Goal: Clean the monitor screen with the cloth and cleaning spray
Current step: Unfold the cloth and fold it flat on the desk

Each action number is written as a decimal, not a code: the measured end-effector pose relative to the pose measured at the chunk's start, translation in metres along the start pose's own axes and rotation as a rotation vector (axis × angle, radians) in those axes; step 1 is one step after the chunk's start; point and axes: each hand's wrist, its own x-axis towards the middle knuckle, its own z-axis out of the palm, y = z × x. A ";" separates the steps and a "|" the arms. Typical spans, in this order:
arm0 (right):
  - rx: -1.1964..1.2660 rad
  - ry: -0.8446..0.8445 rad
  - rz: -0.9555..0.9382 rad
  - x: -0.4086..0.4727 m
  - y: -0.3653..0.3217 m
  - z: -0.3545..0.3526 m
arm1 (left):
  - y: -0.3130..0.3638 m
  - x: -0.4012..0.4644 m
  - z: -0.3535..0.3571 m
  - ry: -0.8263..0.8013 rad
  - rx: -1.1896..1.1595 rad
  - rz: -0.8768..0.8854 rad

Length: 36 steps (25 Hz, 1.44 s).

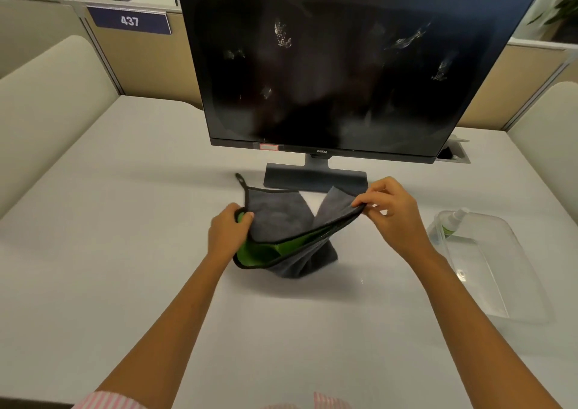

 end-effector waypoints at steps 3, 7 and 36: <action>-0.039 0.008 0.029 -0.015 0.018 0.002 | -0.024 -0.008 -0.028 0.145 -0.203 -0.079; -0.194 -0.265 0.273 -0.057 0.044 0.027 | -0.062 -0.034 -0.038 0.126 -0.291 -0.215; 0.062 -0.011 0.867 -0.073 0.046 0.030 | -0.054 -0.032 -0.079 -0.045 -0.252 -0.242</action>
